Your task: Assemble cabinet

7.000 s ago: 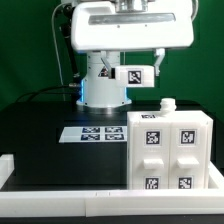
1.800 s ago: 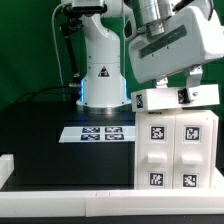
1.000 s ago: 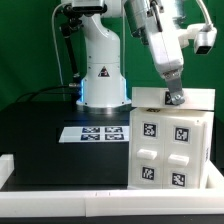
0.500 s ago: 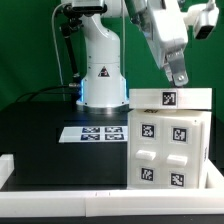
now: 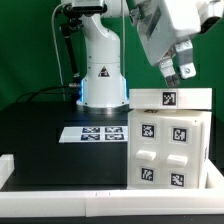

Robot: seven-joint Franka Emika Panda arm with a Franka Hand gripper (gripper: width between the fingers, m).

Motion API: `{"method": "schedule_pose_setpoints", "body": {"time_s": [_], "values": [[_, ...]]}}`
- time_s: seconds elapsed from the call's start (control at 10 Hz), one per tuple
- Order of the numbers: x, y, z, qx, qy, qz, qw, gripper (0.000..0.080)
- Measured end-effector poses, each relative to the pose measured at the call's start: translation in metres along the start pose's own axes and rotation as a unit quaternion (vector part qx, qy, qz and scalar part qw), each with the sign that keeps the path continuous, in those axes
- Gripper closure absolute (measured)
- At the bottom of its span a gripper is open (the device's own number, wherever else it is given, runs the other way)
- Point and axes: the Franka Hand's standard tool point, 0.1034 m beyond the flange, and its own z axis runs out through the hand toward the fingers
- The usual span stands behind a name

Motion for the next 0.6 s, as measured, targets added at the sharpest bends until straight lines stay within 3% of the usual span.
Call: {"method": "schedule_pose_setpoints", "body": {"time_s": [0.3, 0.6], "values": [[-0.0081, -0.0055, -0.0041, -0.020, -0.020, -0.162, 0.986, 0.0002], [-0.0082, -0.0068, -0.0047, -0.021, -0.023, -0.267, 0.963, 0.0002]]}}
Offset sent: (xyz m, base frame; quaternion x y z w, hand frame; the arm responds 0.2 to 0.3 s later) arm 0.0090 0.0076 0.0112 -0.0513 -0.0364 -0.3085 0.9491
